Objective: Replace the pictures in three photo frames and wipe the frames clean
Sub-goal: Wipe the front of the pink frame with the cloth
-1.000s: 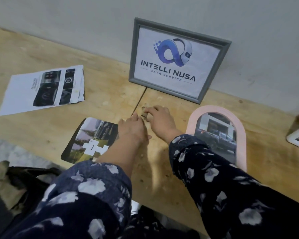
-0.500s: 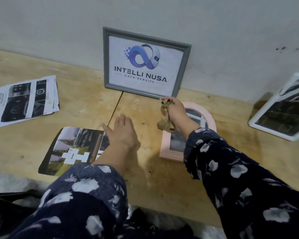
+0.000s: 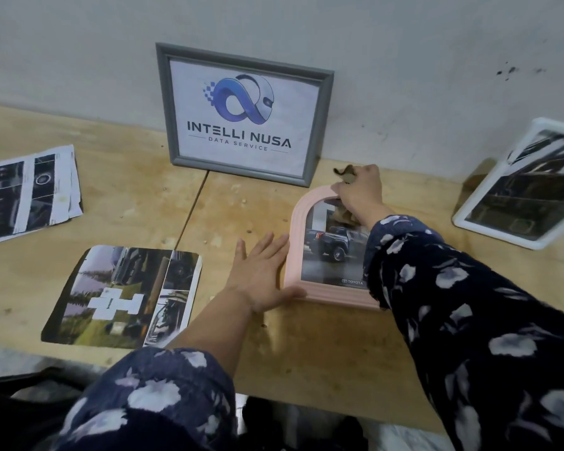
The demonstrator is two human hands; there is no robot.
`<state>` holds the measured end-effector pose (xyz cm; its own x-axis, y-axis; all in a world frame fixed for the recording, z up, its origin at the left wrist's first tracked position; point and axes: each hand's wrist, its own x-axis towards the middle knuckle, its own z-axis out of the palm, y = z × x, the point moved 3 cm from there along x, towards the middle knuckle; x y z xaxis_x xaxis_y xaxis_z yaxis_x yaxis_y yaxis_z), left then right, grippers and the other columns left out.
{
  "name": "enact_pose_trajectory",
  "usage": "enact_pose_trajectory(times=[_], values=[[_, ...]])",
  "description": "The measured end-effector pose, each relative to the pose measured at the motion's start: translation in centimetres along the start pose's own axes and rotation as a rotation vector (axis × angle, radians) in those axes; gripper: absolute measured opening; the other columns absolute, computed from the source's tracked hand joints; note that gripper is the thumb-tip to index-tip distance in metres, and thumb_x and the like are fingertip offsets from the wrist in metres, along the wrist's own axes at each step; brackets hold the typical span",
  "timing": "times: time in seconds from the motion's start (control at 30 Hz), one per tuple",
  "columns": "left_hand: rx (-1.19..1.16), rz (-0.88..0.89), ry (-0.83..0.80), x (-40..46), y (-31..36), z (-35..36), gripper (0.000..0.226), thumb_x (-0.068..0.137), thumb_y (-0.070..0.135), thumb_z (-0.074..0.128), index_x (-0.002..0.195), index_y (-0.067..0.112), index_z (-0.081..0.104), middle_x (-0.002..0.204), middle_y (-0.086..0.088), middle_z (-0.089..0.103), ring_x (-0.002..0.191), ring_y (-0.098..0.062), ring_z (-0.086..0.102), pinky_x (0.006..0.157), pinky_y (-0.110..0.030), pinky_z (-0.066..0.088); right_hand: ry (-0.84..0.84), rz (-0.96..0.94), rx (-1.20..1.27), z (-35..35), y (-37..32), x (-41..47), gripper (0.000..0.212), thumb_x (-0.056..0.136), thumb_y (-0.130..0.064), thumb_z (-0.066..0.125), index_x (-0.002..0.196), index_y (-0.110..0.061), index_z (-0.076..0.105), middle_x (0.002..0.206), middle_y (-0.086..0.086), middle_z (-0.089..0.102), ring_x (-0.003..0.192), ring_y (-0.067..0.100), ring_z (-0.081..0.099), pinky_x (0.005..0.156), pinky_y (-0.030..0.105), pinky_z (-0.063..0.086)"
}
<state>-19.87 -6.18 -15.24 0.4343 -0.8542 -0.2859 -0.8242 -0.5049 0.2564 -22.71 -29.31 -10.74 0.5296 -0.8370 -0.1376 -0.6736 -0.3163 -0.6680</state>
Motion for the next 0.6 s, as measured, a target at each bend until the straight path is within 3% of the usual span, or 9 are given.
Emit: enact_pose_trajectory(times=[0.13,0.23,0.43,0.5,0.6], values=[[-0.011,-0.005,-0.028,-0.2,-0.1,0.4,0.099,0.078,0.082,0.037,0.153,0.032,-0.004,0.160,0.016,-0.007,0.147,-0.009,-0.009,0.116,-0.058,-0.006,0.016,-0.008,-0.245,-0.6,0.5,0.9,0.040,0.090,-0.016,0.048,0.128,-0.007,0.053,0.136,0.008,0.037,0.124,0.031,0.033,0.101,0.039,0.036],[-0.016,-0.010,-0.029,-0.1,-0.1,0.5,0.100,0.077,0.082,0.039,0.153,0.032,-0.005,0.160,0.017,-0.007,0.147,-0.008,-0.009,0.116,-0.057,-0.005,-0.043,-0.119,-0.379,0.5,0.5,0.0,0.039,0.092,-0.007,0.043,0.128,-0.010,0.057,0.130,0.013,0.055,0.120,0.035,0.047,0.100,0.040,0.040],[0.087,-0.003,-0.050,0.1,0.1,-0.1,0.096,0.081,0.078,0.038,0.154,0.029,0.000,0.161,0.013,-0.005,0.148,-0.012,-0.005,0.115,-0.059,-0.001,-0.094,-0.389,-0.365,3.9,-1.2,-3.2,0.042,0.088,0.004,0.043,0.122,-0.012,0.063,0.124,0.012,0.063,0.116,0.031,0.055,0.107,0.037,0.034],[0.104,-0.013,-0.042,0.0,0.3,-0.1,0.095,0.082,0.077,0.038,0.154,0.027,0.001,0.161,0.011,-0.004,0.148,-0.013,-0.003,0.114,-0.061,0.000,-0.090,-0.484,-0.409,4.5,-1.4,-4.7,0.037,0.090,0.000,0.045,0.117,-0.013,0.066,0.115,0.012,0.064,0.110,0.031,0.055,0.100,0.039,0.038],[0.106,-0.057,0.004,-0.3,0.7,0.0,0.101,0.082,0.076,0.038,0.154,0.020,-0.005,0.161,0.007,-0.008,0.148,-0.016,-0.003,0.112,-0.065,-0.001,-0.133,-0.457,-0.339,5.3,-0.1,-6.2,0.033,0.094,-0.012,0.051,0.119,-0.025,0.067,0.110,0.012,0.059,0.103,0.034,0.057,0.095,0.040,0.045]])
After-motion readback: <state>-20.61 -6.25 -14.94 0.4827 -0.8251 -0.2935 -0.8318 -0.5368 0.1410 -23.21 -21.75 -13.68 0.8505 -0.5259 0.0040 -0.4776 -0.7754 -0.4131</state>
